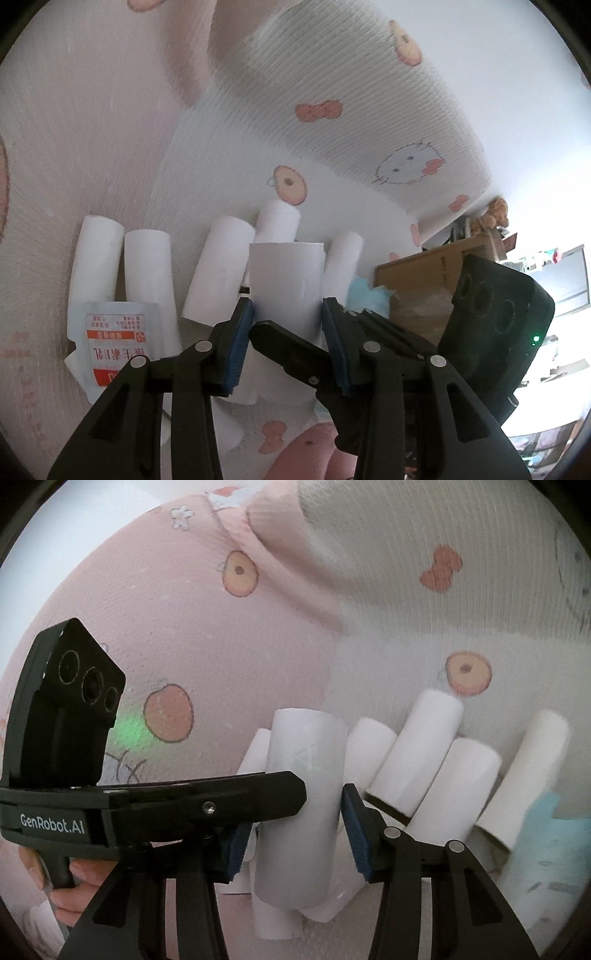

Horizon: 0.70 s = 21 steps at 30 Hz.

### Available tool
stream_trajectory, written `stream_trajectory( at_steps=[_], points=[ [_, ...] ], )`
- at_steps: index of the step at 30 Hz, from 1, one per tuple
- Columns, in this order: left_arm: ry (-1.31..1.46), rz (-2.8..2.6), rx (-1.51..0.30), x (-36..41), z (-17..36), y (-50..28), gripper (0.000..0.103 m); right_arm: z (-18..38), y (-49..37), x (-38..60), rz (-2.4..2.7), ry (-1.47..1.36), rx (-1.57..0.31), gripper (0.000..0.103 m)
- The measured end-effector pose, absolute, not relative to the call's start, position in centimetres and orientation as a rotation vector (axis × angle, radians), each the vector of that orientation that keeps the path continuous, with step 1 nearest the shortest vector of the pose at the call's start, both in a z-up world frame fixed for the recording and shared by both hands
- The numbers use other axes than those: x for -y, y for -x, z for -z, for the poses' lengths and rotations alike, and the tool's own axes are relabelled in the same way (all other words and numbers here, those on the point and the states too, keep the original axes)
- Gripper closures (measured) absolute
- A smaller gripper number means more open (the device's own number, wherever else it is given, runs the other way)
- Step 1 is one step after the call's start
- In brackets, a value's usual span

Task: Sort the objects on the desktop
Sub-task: 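Lift the third white tube and carry it to the box with both grippers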

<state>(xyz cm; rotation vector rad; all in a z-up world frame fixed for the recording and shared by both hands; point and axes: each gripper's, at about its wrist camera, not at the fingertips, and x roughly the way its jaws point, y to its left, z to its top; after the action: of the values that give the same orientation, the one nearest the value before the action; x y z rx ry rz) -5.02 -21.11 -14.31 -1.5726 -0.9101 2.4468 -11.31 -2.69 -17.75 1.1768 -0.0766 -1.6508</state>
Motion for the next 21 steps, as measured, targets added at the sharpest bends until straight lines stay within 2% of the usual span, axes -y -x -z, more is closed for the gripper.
stream_trajectory(
  at_steps=[7, 16, 21],
  points=[
    [1.492, -2.499, 0.896, 20.0, 11.0, 3.3, 0.06, 13.1, 9.8, 2.8, 1.71, -1.143, -0.063, 0.058],
    [1.357, -2.56, 0.738, 16.4, 5.5, 2.3, 0.061, 7.9, 8.8, 1.2, 1.784, -1.131, -0.12, 0.058],
    [1.285, -2.561, 0.642, 13.5, 2.6, 2.6, 0.061, 4.8, 8.1, -0.1, 1.904, -1.084, -0.21, 0.058]
  ],
)
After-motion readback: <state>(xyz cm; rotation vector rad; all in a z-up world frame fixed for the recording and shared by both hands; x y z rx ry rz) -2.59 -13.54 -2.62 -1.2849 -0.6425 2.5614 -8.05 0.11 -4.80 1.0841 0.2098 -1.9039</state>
